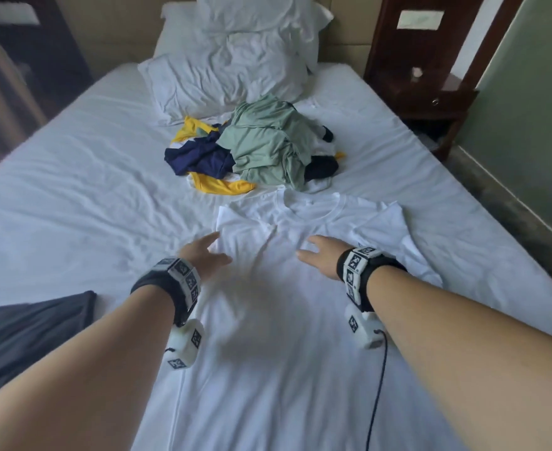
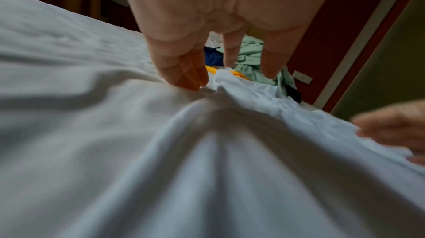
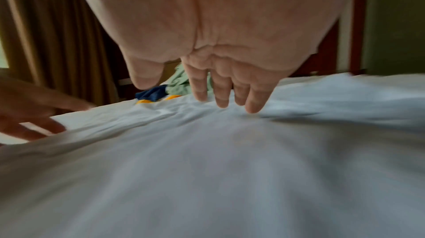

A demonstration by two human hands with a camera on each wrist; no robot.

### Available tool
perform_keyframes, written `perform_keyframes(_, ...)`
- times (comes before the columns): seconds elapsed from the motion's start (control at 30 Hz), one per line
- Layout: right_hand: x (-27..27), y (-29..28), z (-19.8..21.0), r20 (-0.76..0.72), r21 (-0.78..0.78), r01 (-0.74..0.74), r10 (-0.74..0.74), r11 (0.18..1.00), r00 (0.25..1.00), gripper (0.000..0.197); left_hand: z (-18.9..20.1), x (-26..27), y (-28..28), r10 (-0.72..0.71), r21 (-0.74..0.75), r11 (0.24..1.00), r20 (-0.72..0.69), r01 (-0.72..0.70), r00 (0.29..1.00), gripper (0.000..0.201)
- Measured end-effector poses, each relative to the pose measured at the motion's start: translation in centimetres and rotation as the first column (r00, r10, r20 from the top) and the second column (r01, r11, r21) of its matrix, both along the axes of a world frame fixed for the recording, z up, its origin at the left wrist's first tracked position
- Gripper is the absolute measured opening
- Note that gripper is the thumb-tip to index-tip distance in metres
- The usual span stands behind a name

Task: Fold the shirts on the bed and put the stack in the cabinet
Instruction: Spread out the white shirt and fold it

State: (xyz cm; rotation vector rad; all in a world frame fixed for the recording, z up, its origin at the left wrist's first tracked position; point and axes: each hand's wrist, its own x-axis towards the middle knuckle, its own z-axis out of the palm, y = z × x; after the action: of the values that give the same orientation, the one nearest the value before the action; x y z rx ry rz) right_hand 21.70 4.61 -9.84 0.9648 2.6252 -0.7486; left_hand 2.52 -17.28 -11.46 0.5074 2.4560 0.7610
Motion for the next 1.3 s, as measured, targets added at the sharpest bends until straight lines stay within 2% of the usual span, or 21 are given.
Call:
perform_keyframes(0.13,10.7,3.4,1.8,0.056,0.106,0.257,-0.264,0.961,0.963,0.058,1.3,4.9,-3.6,0.223,0.069,0.971,0.091,-0.229,0.971,0.067)
perform_keyframes(0.23,18.7,4.6,1.6,0.160,0.193,0.397,-0.428,0.898,0.890,0.070,1.5,7.8,-6.5,0.247,-0.019,0.969,0.092,-0.246,0.965,0.051)
perform_keyframes(0.3,23.1,4.7,0.0,0.160,0.238,0.488,-0.530,0.840,0.833,0.074,1.2,9.7,-8.0,0.285,-0.056,0.958,0.092,-0.281,0.954,0.032)
perform_keyframes(0.33,25.9,4.2,-1.0,0.151,0.210,0.511,-0.544,0.834,0.826,0.077,1.0,11.7,-8.9,0.315,-0.045,0.949,0.088,-0.312,0.945,0.027)
perform_keyframes(0.4,28.3,3.9,-3.4,0.104,0.114,0.510,-0.521,0.852,0.847,0.088,0.4,13.2,-10.3,0.374,-0.044,0.927,0.084,-0.372,0.924,0.026)
perform_keyframes(0.47,31.2,1.0,-3.0,-0.021,-0.003,0.540,-0.540,0.842,0.841,0.094,-0.5,15.6,-11.8,0.403,-0.037,0.915,0.068,-0.401,0.913,0.027)
perform_keyframes(0.5,32.4,-0.1,-2.8,-0.091,-0.100,0.592,-0.600,0.800,0.795,0.087,-0.8,16.7,-12.6,0.420,-0.029,0.907,0.060,-0.419,0.906,0.028)
perform_keyframes(0.57,34.5,-2.1,-2.0,-0.201,-0.230,0.649,-0.688,0.725,0.697,0.061,-1.1,18.8,-14.0,0.458,-0.007,0.889,0.059,-0.459,0.887,0.028)
perform_keyframes(0.67,37.9,-4.4,-2.6,-0.302,-0.309,0.692,-0.757,0.653,0.579,0.037,-1.6,21.1,-15.8,0.482,-0.010,0.875,0.113,-0.484,0.869,0.028)
perform_keyframes(0.73,39.6,-6.7,-3.1,-0.330,-0.295,0.718,-0.773,0.630,0.542,0.031,-2.1,22.4,-17.3,0.524,0.041,0.834,0.254,-0.550,0.813,0.040)
perform_keyframes(0.8,40.4,-7.9,-3.8,-0.312,-0.267,0.723,-0.767,0.637,0.561,0.021,-4.2,21.9,-19.1,0.542,0.101,0.799,0.307,-0.593,0.782,0.048)
perform_keyframes(0.87,40.3,-8.3,-3.3,-0.266,-0.259,0.705,-0.750,0.661,0.606,0.022,-6.1,21.4,-20.7,0.530,0.144,0.777,0.377,-0.613,0.760,0.041)
perform_keyframes(0.93,39.9,-8.4,-2.9,-0.183,-0.290,0.675,-0.732,0.678,0.656,0.027,-5.1,23.2,-21.6,0.510,0.127,0.793,0.397,-0.596,0.763,0.033)
perform_keyframes(1.0,39.9,-8.4,-3.4,-0.142,-0.323,0.660,-0.724,0.679,0.675,0.031,-4.7,24.4,-22.4,0.519,0.075,0.810,0.369,-0.581,0.771,0.029)
perform_keyframes(1.1,40.1,-8.4,-5.0,-0.218,-0.332,0.694,-0.768,0.639,0.603,0.027,-5.0,25.1,-23.1,0.536,0.046,0.821,0.282,-0.570,0.795,0.055)
perform_keyframes(1.13,40.1,-8.3,-5.3,-0.230,-0.338,0.699,-0.776,0.630,0.588,0.027,-4.3,25.9,-22.8,0.532,0.050,0.825,0.271,-0.563,0.802,0.058)
perform_keyframes(1.2,40.0,-8.1,-5.3,-0.225,-0.356,0.701,-0.785,0.618,0.577,0.024,-3.4,26.8,-22.2,0.516,0.049,0.841,0.229,-0.539,0.826,0.050)
perform_keyframes(1.3,40.0,-8.0,-5.2,-0.251,-0.442,0.680,-0.808,0.585,0.532,0.022,-3.1,27.4,-21.4,0.417,-0.007,0.908,0.100,-0.418,0.904,0.026)
